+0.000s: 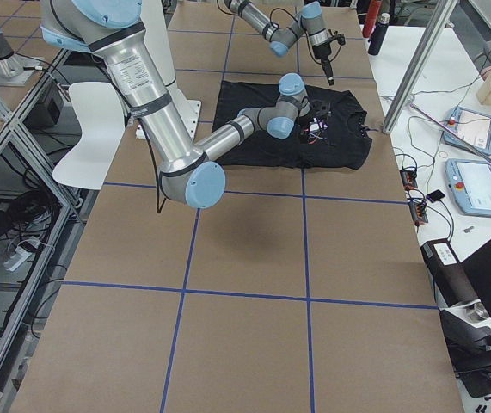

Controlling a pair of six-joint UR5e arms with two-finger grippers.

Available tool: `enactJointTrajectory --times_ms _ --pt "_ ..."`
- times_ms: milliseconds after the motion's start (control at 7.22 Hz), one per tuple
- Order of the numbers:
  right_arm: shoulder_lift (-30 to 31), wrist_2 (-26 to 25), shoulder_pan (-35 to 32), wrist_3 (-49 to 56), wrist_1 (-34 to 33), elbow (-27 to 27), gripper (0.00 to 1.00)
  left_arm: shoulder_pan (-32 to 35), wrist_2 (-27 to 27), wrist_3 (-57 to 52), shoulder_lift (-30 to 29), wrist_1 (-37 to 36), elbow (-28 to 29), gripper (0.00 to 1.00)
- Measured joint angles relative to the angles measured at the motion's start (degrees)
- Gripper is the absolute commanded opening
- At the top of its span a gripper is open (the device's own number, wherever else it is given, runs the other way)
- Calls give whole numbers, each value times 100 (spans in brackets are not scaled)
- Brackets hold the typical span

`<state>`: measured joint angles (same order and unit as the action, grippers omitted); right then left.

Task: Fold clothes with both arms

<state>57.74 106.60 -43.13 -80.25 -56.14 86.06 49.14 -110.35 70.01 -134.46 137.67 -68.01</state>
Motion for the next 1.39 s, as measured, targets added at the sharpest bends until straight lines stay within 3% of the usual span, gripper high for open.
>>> enactJointTrajectory --times_ms 277,554,693,970,1386 --pt "162 -186 322 -523 -556 382 99 2 -133 9 507 -219 -918 79" --pt "965 -443 893 -1210 -1676 1765 98 6 -246 6 942 -417 -1643 81" --pt "1505 -709 1247 -1872 -1864 2364 97 5 -251 8 1008 -440 -1745 81" --pt "2239 -1349 2043 -3008 -1962 3033 93 4 -222 2 1056 -445 -1795 81" --pt "2857 -1913 3194 -4095 -1957 3338 87 -85 109 -11 1052 -437 -1780 81"
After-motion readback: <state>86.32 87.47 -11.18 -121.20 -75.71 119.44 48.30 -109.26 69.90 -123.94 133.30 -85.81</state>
